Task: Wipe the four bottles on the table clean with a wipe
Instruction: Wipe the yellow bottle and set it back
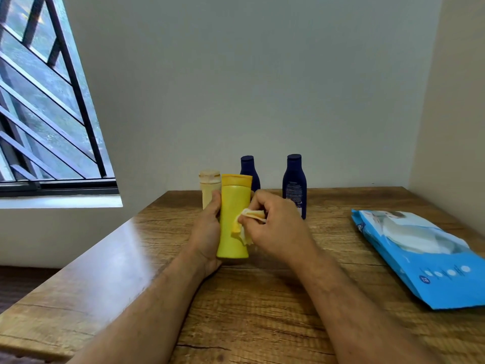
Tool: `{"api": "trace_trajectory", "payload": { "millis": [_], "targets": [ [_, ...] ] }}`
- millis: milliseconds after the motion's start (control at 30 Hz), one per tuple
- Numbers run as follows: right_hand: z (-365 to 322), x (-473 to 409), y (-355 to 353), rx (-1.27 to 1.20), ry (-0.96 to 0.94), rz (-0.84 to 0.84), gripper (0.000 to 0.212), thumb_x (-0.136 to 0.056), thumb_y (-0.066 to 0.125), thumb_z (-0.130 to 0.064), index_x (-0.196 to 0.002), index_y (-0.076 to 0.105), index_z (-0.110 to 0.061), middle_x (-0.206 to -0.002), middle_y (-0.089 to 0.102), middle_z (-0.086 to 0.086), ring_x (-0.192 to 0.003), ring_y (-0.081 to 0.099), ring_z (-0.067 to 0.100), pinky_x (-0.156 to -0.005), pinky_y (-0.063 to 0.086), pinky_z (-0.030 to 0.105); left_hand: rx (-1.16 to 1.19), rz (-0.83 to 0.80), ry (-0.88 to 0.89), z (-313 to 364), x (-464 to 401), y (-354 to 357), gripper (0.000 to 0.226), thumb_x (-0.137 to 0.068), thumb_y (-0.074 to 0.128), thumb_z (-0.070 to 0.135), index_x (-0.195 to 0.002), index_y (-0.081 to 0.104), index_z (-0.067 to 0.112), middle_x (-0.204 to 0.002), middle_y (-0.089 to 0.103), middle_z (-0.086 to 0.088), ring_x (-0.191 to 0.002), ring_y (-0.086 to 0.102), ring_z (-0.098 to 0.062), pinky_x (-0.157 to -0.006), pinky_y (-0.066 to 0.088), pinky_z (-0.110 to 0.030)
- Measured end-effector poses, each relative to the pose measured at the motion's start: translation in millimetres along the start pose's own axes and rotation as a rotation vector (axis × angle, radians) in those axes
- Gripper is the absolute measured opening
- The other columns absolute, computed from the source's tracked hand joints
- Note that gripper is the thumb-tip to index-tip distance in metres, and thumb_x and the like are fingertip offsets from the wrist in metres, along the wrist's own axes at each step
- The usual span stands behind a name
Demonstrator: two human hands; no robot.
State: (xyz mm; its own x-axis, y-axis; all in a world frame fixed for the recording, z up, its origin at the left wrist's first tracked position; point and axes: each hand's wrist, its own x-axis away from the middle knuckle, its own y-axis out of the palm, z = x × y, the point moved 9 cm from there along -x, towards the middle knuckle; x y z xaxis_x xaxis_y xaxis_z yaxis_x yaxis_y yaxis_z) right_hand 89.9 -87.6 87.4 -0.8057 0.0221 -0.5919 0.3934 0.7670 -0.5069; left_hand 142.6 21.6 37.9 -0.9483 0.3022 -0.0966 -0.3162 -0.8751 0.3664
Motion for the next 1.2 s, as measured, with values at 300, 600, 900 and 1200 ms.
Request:
{"api": "trace_trajectory", "payload": {
  "millis": [300,600,900,1200],
  "targets": [
    [6,4,-38,0.032,0.077,0.354,0.023,-0.093,0.064,-0.038,-0.078,0.049,-0.029,-0.068,0.058,-0.010,-0.060,0.057,0.005,-0.049,0.045,0.022,-0.173,-0.155,-0.127,-15,11,20,0.062,-0.102,0.032,0.056,-0.105,0.068,0.005,-0.074,0.068,-0.017,-0.059,0.062,-0.027,-0.053,0.055,-0.036],
    [7,2,10,0.066,0.073,-0.098,0.023,-0.085,0.072,-0.036,-0.073,0.056,-0.026,-0.077,0.063,-0.009,-0.069,0.060,0.007,-0.062,0.056,0.034,-0.091,-0.009,-0.026,-9,2,-3,0.036,-0.099,0.035,0.024,-0.085,0.062,0.005,-0.070,0.064,-0.013,-0.056,0.064,-0.020,-0.052,0.054,-0.030],
    [18,0,-11,0.086,0.121,0.114,0.015,-0.095,0.061,-0.037,-0.085,0.052,-0.031,-0.078,0.061,-0.013,-0.067,0.059,0.002,-0.052,0.040,0.018,-0.167,0.032,0.036,-4,-3,-8,0.037,-0.100,0.035,0.030,-0.110,0.059,0.004,-0.090,0.066,-0.021,-0.073,0.063,-0.031,-0.066,0.053,-0.039],
    [19,-2,4,0.118,0.092,0.007,0.012,-0.095,0.063,-0.036,-0.091,0.052,-0.033,-0.091,0.061,-0.013,-0.081,0.058,0.002,-0.065,0.046,0.016,-0.743,0.518,0.434,52,-2,-55,0.052,-0.102,0.051,0.031,-0.149,0.033,0.018,-0.144,0.044,-0.005,-0.127,0.047,-0.019,-0.103,0.039,-0.033]
  ]
}}
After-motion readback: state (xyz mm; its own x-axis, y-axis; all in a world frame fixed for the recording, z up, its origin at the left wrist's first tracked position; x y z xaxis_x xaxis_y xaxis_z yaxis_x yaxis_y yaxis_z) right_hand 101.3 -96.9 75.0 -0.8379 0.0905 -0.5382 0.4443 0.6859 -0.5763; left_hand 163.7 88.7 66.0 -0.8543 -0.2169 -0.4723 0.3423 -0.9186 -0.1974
